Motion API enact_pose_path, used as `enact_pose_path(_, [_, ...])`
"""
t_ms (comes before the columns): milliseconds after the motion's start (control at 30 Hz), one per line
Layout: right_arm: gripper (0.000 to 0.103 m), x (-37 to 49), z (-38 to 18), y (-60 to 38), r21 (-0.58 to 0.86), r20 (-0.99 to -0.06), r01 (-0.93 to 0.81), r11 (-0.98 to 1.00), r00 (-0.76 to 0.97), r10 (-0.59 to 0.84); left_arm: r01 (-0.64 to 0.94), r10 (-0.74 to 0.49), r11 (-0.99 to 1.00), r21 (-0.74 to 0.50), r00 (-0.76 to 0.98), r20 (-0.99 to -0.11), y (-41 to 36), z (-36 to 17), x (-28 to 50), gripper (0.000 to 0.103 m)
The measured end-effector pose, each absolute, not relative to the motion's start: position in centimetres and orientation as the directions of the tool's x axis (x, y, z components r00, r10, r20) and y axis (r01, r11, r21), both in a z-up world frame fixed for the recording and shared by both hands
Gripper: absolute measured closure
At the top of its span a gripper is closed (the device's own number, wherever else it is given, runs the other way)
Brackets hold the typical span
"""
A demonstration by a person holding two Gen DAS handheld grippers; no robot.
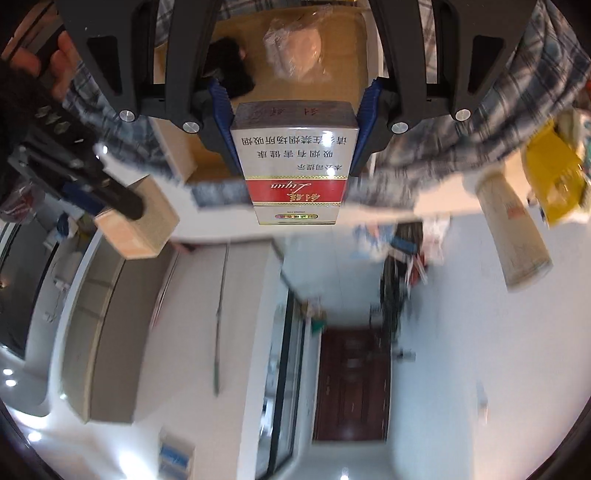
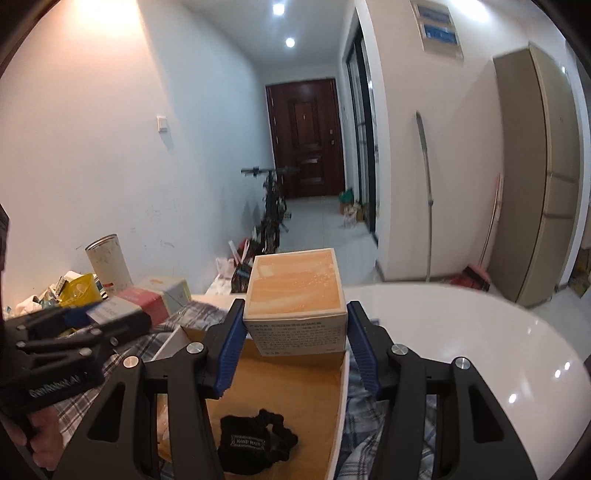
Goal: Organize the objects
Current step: 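Lift the Liqun pack over the box with left tool while right tool carries tan cube, then drop the Liqun pack into the box with left tool while right tool releases tan cube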
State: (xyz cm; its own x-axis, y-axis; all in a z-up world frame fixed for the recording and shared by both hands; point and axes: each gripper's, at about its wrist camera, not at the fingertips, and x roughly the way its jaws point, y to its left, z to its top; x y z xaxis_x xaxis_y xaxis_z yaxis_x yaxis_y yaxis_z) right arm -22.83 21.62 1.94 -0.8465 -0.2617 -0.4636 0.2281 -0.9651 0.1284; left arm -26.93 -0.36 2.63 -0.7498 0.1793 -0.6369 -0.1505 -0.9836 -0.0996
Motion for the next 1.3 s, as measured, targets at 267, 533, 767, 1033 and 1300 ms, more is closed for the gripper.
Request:
enact_pose_path(267, [0.050, -25.2, 0.3, 23.8, 0.191, -0.541, 0.186, -0.964, -0.799, -0.261, -0.134, 0.182, -0.983, -0.125, -0.654, -0.734, 0.0, -2.5, -29.2, 0.045])
enact_pose_path(533, [0.050, -25.2, 0.3, 23.5, 0.181, -0.552, 0.198, -0.963, -0.790, -0.266, -0.141, 0.144, -0.988, -0.069, -0.635, -0.759, 1.2, -4.4, -30.1, 0.045])
enact_pose_path(767, [0.050, -25.3, 0.4, 23.6, 0.189, -0.554, 0.191, -0.963, -0.789, -0.265, -0.115, 0.083, -0.993, -0.015, -0.613, -0.786, 1.0, -5.4, -30.6, 0.045])
enact_pose_path(1033, [0.050, -25.3, 0.7, 24.0, 0.194, -0.548, 0.177, -0.965, -0.796, -0.256, -0.113, 0.097, -0.993, -0.033, -0.630, -0.771, 0.9, -4.9, -30.1, 0.020])
enact_pose_path(1300, [0.050, -24.9, 1.3, 24.0, 0.204, -0.520, 0.184, -0.962, -0.812, -0.265, -0.098, 0.115, -0.993, -0.059, -0.867, -0.486, -0.3, 0.9, -25.9, 0.013])
